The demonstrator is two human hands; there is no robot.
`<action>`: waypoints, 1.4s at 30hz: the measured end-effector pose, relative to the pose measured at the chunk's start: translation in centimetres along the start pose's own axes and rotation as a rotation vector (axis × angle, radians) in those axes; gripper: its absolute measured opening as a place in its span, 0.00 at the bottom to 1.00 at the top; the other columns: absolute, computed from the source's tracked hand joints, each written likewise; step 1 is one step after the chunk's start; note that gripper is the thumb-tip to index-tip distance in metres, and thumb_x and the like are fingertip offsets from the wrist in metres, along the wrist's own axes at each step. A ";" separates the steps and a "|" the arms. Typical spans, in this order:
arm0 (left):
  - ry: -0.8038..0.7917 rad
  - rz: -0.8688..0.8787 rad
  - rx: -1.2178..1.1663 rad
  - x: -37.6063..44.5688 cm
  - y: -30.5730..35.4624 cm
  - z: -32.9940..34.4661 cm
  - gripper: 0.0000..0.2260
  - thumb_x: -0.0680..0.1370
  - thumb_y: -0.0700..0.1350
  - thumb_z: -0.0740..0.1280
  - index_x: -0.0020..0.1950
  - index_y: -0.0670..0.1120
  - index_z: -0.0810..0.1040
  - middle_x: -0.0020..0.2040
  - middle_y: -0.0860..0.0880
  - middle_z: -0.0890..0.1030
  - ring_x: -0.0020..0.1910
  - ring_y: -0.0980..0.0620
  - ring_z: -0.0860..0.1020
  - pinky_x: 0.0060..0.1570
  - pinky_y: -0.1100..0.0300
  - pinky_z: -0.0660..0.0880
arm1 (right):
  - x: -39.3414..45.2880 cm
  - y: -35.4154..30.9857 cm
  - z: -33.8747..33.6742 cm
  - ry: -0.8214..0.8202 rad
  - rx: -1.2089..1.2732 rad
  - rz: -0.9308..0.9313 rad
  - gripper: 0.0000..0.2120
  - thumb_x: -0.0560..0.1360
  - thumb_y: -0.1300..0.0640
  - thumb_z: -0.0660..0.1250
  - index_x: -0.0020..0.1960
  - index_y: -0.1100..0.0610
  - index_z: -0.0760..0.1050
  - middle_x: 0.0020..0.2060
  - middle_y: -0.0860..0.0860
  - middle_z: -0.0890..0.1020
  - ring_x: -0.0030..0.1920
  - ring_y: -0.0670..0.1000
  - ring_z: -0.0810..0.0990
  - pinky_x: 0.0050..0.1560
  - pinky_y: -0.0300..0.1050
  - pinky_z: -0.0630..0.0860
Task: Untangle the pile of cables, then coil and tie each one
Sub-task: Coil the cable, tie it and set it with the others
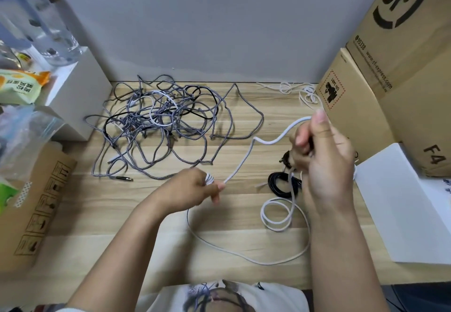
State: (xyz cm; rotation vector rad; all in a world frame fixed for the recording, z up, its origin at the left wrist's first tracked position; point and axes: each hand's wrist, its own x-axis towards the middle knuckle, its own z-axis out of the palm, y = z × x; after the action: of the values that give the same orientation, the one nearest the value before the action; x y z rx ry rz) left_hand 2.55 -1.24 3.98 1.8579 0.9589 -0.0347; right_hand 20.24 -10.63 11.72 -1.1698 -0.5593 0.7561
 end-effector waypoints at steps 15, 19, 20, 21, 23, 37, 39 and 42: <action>-0.372 0.846 -2.270 -1.1 0.2 -2.2 0.04 0.78 0.36 0.60 0.46 0.40 0.73 0.26 0.47 0.63 0.24 0.52 0.60 0.30 0.59 0.64 | 1.8 4.7 -2.1 0.181 -0.385 0.099 0.26 0.78 0.58 0.63 0.21 0.54 0.66 0.17 0.44 0.64 0.21 0.42 0.60 0.27 0.36 0.59; 0.198 0.420 -2.418 0.7 0.0 -3.5 0.12 0.76 0.30 0.61 0.58 0.29 0.69 0.27 0.43 0.67 0.25 0.45 0.68 0.40 0.58 0.68 | 0.5 4.2 -1.7 0.087 -0.461 0.046 0.26 0.74 0.59 0.65 0.20 0.54 0.59 0.19 0.46 0.60 0.23 0.45 0.58 0.29 0.41 0.56; 0.335 0.379 -2.394 1.1 -0.3 -3.4 0.10 0.77 0.31 0.60 0.55 0.27 0.70 0.27 0.44 0.67 0.24 0.46 0.69 0.42 0.59 0.68 | 0.1 3.8 -1.5 0.052 -0.444 0.025 0.25 0.72 0.58 0.66 0.22 0.55 0.57 0.21 0.47 0.58 0.25 0.46 0.56 0.29 0.43 0.55; 0.413 0.389 -2.367 1.4 -0.4 -3.1 0.09 0.78 0.34 0.59 0.49 0.28 0.73 0.27 0.45 0.67 0.23 0.47 0.69 0.45 0.59 0.70 | -0.3 3.5 -1.3 0.015 -0.430 0.005 0.23 0.70 0.56 0.66 0.23 0.57 0.57 0.22 0.49 0.58 0.26 0.47 0.56 0.30 0.44 0.54; 0.464 0.389 -2.268 2.0 -0.3 -2.4 0.18 0.81 0.40 0.55 0.35 0.33 0.74 0.26 0.47 0.67 0.23 0.51 0.70 0.50 0.60 0.75 | -1.0 3.0 -0.8 -0.067 -0.457 -0.054 0.23 0.68 0.53 0.67 0.24 0.59 0.56 0.24 0.49 0.58 0.28 0.48 0.58 0.31 0.47 0.55; -0.096 0.265 -0.511 -0.4 3.2 1.8 0.19 0.78 0.54 0.53 0.43 0.40 0.73 0.21 0.52 0.68 0.22 0.53 0.65 0.32 0.63 0.69 | -1.4 0.3 0.7 -0.345 -0.418 -0.290 0.18 0.71 0.56 0.69 0.25 0.51 0.69 0.20 0.43 0.70 0.24 0.40 0.67 0.31 0.30 0.63; -0.328 0.279 -0.625 -1.3 3.1 1.3 0.25 0.78 0.62 0.52 0.40 0.42 0.73 0.21 0.53 0.64 0.21 0.54 0.61 0.33 0.60 0.72 | -0.8 0.6 0.4 -0.290 -0.402 -0.267 0.17 0.72 0.54 0.68 0.26 0.54 0.70 0.21 0.43 0.70 0.25 0.40 0.66 0.30 0.31 0.62; -0.672 0.421 -0.930 -2.3 3.2 0.4 0.18 0.77 0.61 0.60 0.38 0.49 0.74 0.22 0.56 0.61 0.19 0.57 0.59 0.32 0.63 0.72 | -0.2 1.2 0.1 -0.224 -0.384 -0.225 0.15 0.73 0.52 0.65 0.29 0.54 0.72 0.22 0.42 0.71 0.25 0.39 0.67 0.30 0.29 0.62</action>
State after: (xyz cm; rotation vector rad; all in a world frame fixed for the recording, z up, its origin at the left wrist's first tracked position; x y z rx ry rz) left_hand 3.11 -3.49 7.23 1.0122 0.0447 0.0378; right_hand 19.75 -10.51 10.62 -1.3525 -1.0396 0.6034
